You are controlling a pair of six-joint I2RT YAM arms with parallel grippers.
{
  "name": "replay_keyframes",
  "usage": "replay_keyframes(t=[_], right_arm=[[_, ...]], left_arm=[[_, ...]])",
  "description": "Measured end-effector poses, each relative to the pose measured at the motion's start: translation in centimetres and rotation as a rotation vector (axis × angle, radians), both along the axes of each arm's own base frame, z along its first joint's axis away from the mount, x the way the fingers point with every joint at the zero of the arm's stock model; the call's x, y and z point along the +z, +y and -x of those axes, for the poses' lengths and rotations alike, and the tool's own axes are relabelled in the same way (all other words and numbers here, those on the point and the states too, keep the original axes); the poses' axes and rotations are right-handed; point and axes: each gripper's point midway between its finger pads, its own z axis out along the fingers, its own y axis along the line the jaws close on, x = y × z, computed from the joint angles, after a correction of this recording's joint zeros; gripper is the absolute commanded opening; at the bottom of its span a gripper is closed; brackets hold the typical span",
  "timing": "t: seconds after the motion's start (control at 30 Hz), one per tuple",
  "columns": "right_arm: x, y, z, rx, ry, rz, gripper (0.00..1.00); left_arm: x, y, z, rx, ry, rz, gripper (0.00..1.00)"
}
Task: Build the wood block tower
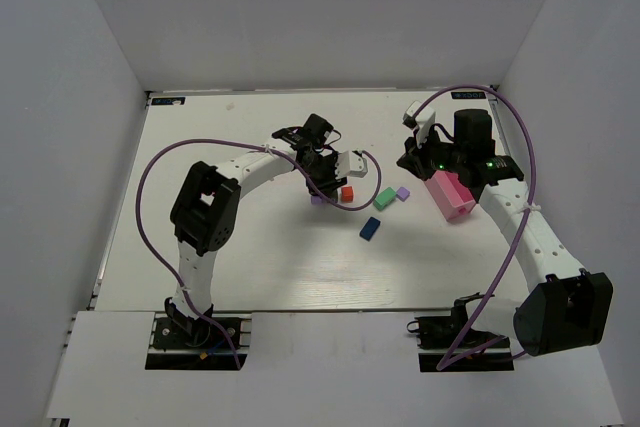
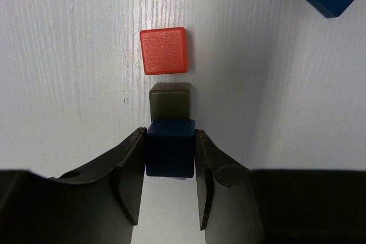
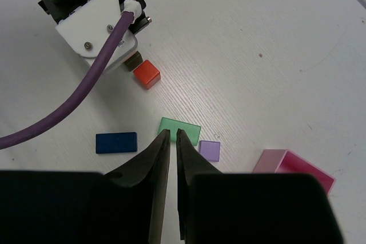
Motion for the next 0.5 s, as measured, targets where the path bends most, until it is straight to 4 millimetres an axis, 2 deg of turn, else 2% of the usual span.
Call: replay_keyframes(t=[0.13,0.3,0.33,0.5], right_arm=[[0.00,0.00,0.00,0.000,0.000,0.000,0.15],[0.01,0.01,0.00,0.000,0.000,0.000,0.15],[0.00,0.00,0.00,0.000,0.000,0.000,0.15],[0.00,0.01,0.00,0.000,0.000,0.000,0.15]], left_arm=[[0.00,0.00,0.00,0.001,0.000,0.000,0.52],[0.00,0.00,0.01,0.002,0.001,0.000,0.54],[0.00,0.00,0.01,0.004,0.002,0.000,0.60],[-0.01,0.03,0.00,0.009,0.004,-0.001,0.63]])
